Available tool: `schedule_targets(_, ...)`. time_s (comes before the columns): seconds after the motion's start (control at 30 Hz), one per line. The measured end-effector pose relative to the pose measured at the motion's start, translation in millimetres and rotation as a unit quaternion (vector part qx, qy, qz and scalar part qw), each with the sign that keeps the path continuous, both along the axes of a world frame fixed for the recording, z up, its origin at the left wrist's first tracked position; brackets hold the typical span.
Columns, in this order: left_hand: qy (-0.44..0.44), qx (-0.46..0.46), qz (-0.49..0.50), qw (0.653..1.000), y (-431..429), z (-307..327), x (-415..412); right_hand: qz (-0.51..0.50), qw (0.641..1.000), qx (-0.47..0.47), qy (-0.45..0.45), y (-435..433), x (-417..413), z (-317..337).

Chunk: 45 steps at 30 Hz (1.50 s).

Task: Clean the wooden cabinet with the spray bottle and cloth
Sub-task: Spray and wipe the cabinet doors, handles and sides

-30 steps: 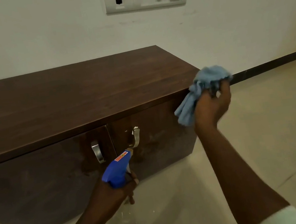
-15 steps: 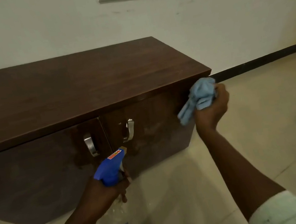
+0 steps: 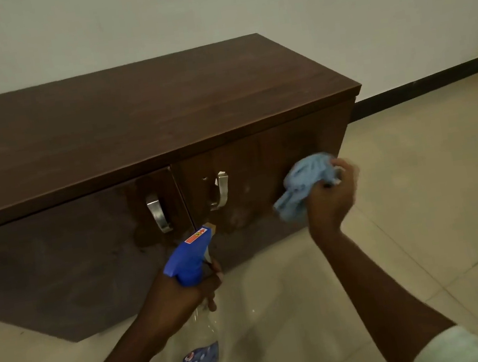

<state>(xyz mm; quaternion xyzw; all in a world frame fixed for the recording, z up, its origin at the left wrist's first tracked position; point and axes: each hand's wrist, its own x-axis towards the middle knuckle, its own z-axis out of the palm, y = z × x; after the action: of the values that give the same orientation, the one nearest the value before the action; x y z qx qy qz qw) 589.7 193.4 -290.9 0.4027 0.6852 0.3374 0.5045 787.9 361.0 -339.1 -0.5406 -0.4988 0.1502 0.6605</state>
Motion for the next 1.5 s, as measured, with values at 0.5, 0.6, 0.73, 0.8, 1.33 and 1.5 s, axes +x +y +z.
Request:
schedule_targets(0.5,0.047,0.084,0.061,0.994,-11,-3,-7,0.195,0.969,0.016,-0.151,-27,-26,-39)
schedule_targets(0.6,0.049,0.082,0.077,0.992,-18,0,-16,0.090,0.993,-0.032,-0.070,-28,-27,-45)
schedule_targets(0.73,0.051,0.084,0.079,0.992,-25,-1,-20,0.190,0.978,-0.031,-0.081,-75,-91,-43)
schedule_targets(0.8,0.046,0.079,0.068,0.994,-24,-3,-21,0.254,0.962,-0.023,-0.095,-87,-105,-42)
schedule_targets(1.33,0.057,0.078,0.082,0.992,-30,-9,-28,0.353,0.905,0.020,-0.238,-77,-94,-50)
schedule_targets(1.5,0.034,0.078,0.057,0.995,-27,-4,-20,0.317,0.909,-0.027,-0.268,-29,-23,-64)
